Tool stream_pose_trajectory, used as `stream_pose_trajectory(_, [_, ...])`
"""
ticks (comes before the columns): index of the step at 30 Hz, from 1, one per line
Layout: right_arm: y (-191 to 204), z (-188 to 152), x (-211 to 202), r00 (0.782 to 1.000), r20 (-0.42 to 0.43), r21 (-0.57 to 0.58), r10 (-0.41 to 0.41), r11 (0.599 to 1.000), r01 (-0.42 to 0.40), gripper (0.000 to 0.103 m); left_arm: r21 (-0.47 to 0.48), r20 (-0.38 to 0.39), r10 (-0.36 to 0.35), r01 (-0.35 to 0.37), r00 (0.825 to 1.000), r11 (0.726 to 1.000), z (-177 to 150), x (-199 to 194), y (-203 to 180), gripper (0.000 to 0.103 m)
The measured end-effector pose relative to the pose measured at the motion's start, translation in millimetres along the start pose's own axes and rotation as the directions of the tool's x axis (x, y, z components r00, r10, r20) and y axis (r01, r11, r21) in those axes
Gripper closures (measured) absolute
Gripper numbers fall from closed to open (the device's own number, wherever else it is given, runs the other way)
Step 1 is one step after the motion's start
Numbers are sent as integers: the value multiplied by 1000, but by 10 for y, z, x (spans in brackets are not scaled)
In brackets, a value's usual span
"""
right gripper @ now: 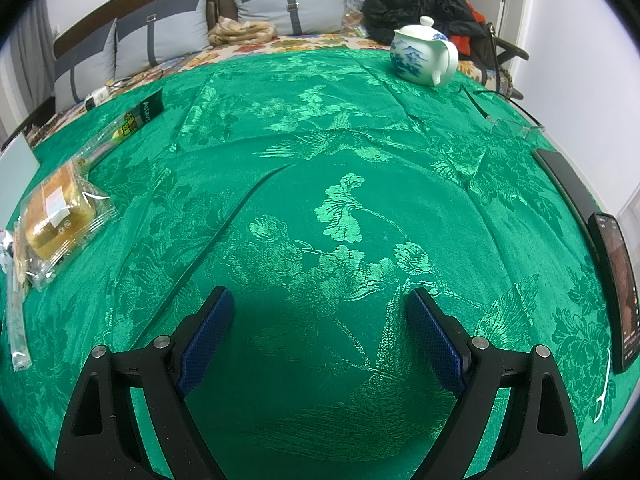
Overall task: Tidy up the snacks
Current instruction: 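Lower the left tool and close it on the Snickers bar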
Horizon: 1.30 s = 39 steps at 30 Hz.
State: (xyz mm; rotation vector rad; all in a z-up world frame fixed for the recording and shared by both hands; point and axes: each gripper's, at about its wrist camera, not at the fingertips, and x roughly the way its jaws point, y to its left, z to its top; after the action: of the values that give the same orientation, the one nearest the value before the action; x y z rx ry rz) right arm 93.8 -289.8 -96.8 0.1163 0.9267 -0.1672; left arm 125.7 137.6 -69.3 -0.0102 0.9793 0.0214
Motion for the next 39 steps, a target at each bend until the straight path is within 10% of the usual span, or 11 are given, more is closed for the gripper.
stream_pose_trajectory(22, [-4,1,2,1000,0,0,0,1000,0,12,21,-35,-22,23,999,1000,-109,-133,99,8])
stream_pose_trajectory(28, [-2,1,0,1000,0,0,0,1000,0,12,58,-48,-45,48,998,997,-81,-196,11,40])
stream_pose_trajectory(32, [-1,1,-1,1000,0,0,0,1000,0,12,91,-52,-50,55,997,994,-51,-223,-50,85])
stream_pose_trajectory(39, [-4,1,0,1000,0,0,0,1000,0,12,105,-75,-162,169,984,980,-119,-287,-102,86])
